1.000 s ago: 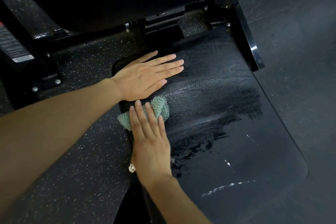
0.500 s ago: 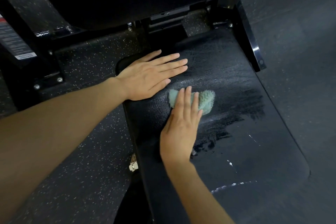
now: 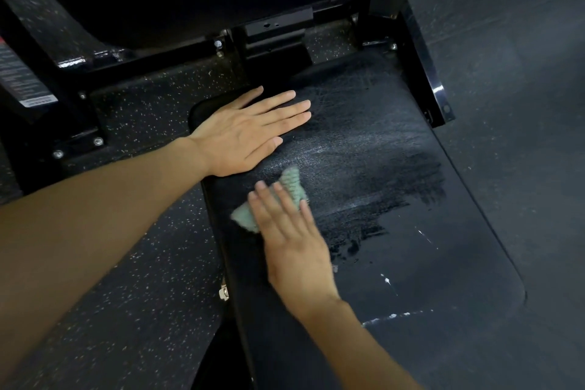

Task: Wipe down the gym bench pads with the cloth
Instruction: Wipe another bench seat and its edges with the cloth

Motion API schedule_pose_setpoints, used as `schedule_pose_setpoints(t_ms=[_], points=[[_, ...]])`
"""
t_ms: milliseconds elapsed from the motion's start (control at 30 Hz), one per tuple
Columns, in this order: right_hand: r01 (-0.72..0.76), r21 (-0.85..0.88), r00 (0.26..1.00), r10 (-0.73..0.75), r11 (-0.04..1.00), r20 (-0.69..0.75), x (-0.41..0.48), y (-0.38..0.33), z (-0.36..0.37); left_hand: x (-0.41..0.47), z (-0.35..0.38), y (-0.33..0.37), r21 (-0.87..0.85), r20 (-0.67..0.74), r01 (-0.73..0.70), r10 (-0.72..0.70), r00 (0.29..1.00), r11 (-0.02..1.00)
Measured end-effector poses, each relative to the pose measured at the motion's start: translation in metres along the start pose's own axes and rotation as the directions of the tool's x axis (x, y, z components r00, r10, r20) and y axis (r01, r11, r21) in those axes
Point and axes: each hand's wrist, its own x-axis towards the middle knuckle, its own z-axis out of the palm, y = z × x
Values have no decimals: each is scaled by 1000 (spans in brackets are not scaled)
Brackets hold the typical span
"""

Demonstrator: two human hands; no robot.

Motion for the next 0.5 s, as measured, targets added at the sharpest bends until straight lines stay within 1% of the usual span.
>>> schedule_pose_setpoints(t_ms=[133,267,367,433,500], points=[[-129,-22,989,127,991,-79,-5,58,-17,-2,2,5,25,6,25,-25,1000,999],[-246,-47,966,241,968,-92,-5,99,-33,-6,4,13,40,21,4,-5,1000,999],[-349,-36,932,343,937,-117,-2,94,-28,-9,7,18,46,21,-3,2,1000,999],[-448,14,881,444,894,-162,1,73,-18,-10,9,20,59,15,-7,6,1000,998],[-493,53,849,493,869,-192,2,47,-10,-11,9,21,61,12,-2,1,1000,998]])
